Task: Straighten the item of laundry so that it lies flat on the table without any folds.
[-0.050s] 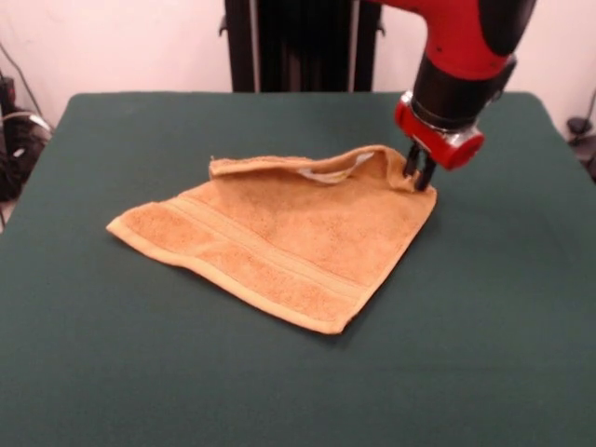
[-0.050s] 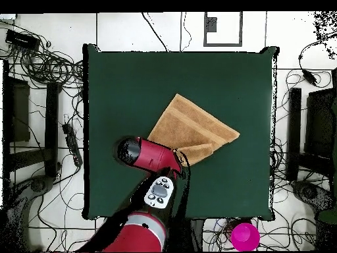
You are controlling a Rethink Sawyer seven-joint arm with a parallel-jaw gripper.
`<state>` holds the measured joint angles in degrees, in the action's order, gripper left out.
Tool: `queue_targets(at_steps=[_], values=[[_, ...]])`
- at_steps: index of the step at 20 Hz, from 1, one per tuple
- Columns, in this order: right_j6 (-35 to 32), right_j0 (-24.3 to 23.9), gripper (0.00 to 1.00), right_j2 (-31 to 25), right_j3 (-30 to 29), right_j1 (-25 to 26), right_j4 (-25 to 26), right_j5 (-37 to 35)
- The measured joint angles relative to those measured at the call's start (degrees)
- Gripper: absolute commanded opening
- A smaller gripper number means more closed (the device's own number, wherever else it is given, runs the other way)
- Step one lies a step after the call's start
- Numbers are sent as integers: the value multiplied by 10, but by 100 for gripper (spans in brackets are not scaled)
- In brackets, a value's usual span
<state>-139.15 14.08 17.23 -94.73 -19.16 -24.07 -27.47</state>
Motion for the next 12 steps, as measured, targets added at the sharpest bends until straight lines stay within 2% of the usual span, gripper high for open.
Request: queue_targets(at_steps=[12], values=[[0,-28,100,-31,1,-2,62,0]])
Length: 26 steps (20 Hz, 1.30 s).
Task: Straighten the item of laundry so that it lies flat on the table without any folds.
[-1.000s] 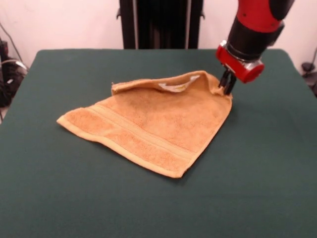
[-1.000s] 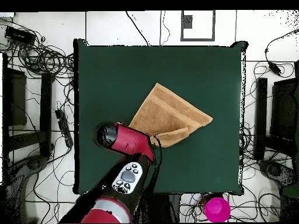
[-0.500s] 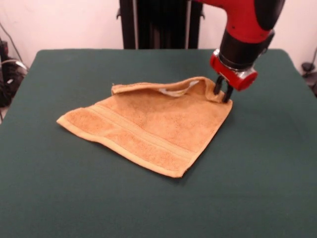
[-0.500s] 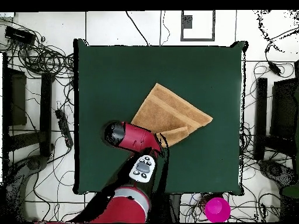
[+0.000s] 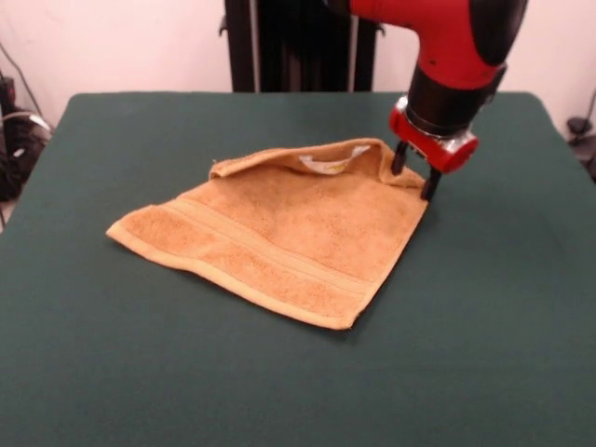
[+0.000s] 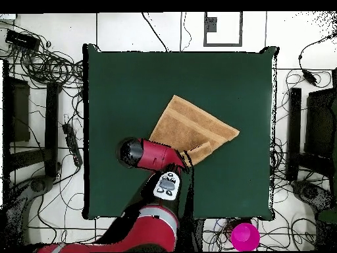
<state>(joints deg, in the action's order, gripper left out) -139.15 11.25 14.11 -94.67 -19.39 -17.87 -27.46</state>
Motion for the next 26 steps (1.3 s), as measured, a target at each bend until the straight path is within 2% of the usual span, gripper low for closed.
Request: queue_targets(at_steps=[6,11,13,17,18,26], values=[[0,1,100,0,0,-21,52,-5],[0,-15,100,0,-1,-75,104,-38],[0,-37,100,0,-1,-112,124,-57],[0,-71,100,-2,-1,-155,150,-61],[0,-100,100,-8,0,-175,168,-59],[0,-185,100,-34,24,-170,236,-16]])
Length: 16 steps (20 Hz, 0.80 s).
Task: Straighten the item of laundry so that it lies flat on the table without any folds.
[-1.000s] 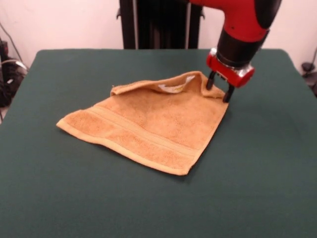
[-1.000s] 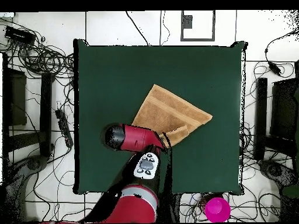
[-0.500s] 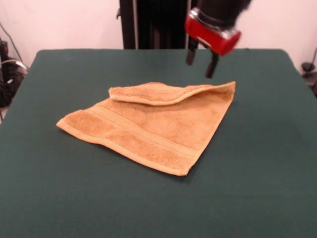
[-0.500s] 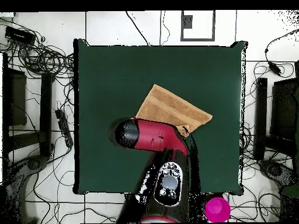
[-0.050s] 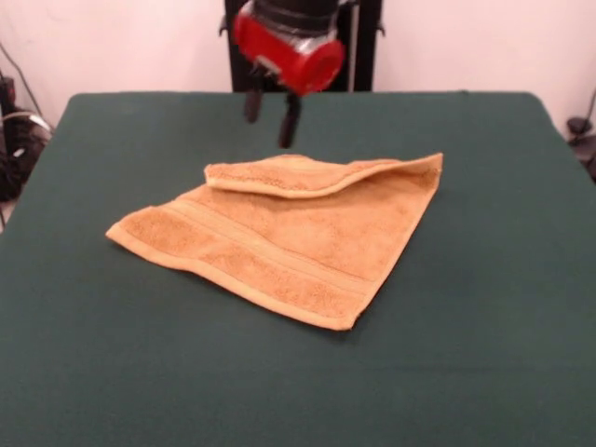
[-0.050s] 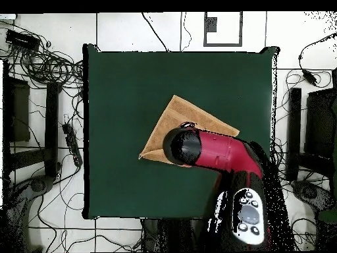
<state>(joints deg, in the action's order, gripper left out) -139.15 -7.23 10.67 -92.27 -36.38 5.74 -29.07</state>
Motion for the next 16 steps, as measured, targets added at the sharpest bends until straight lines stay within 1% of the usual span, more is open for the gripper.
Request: queue_targets(at_steps=[1,2,6,8,11,16], values=[[0,-7,100,-4,2,3,7,6],[0,-24,100,-17,7,12,24,21],[0,-43,100,-39,9,22,52,40],[0,-56,100,-61,8,30,73,48],[0,-67,100,-84,8,33,91,48],[0,-68,100,-105,9,37,106,31]])
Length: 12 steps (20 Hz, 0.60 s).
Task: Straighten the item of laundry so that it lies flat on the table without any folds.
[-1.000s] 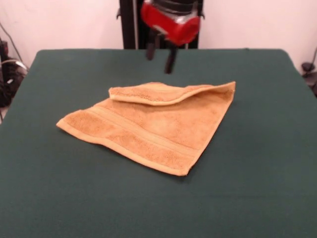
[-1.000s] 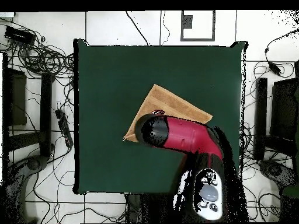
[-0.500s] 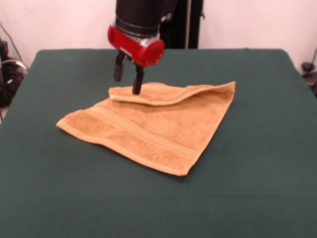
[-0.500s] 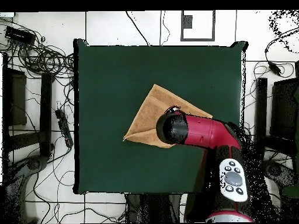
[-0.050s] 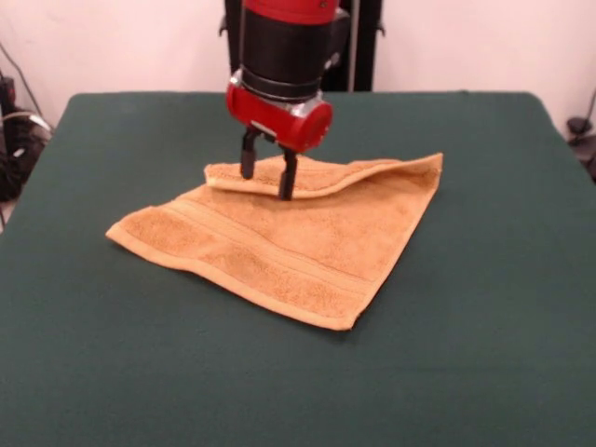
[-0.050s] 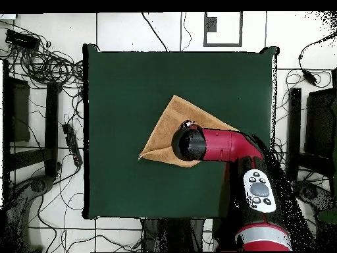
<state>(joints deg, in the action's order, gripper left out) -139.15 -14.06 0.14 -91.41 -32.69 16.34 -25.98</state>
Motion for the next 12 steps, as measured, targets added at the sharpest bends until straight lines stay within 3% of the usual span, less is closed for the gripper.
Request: queue_targets(at_steps=[12], values=[[0,1,100,-8,0,-1,36,-62]])
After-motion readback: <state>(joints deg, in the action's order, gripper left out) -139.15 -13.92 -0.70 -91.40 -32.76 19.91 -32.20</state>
